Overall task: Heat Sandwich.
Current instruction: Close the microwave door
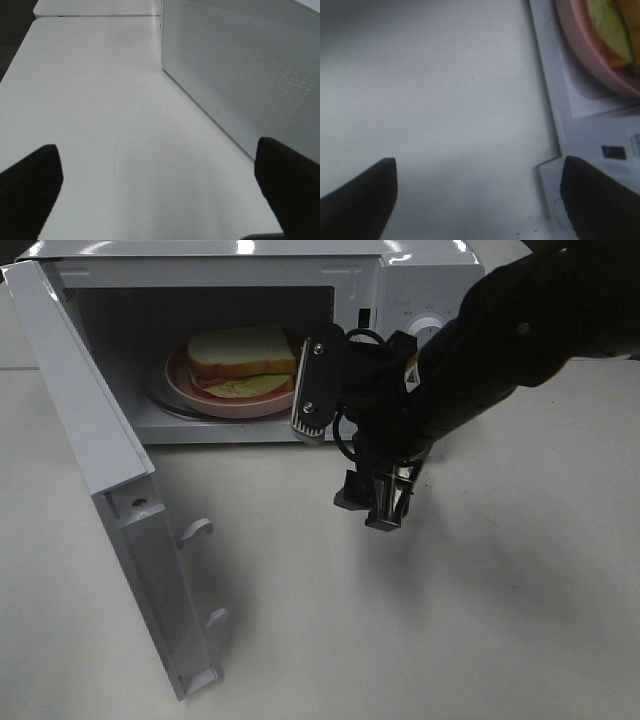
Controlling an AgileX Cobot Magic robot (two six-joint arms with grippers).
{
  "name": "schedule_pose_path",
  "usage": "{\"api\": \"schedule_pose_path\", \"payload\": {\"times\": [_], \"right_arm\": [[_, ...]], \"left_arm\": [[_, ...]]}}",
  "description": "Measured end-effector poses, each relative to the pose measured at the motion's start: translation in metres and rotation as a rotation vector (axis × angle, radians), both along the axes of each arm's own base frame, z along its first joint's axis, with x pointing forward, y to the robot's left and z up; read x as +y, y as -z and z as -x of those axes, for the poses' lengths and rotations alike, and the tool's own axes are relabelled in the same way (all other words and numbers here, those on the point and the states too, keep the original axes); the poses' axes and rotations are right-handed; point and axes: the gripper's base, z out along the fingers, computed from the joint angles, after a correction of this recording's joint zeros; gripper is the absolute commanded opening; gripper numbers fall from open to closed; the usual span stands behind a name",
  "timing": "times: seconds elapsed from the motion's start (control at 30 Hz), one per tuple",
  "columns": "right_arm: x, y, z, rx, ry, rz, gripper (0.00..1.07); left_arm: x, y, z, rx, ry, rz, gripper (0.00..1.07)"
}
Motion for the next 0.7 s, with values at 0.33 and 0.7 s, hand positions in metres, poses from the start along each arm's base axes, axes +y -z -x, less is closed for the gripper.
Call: {"api": "schedule_pose_path", "payload": {"times": [0.33, 0.7], "right_arm": [[-0.023, -0.009, 0.03, 0.124, 0.182, -0.027, 0.82], [-0.048, -0.021, 0.061, 0.268, 0.457, -0.06, 0.79]], "left_arm": [[0.0, 0.0, 0.0, 0.0, 0.0, 0.0, 1.01], [0.0, 0.0, 0.0, 0.0, 0.0, 0.0, 1.01]]}}
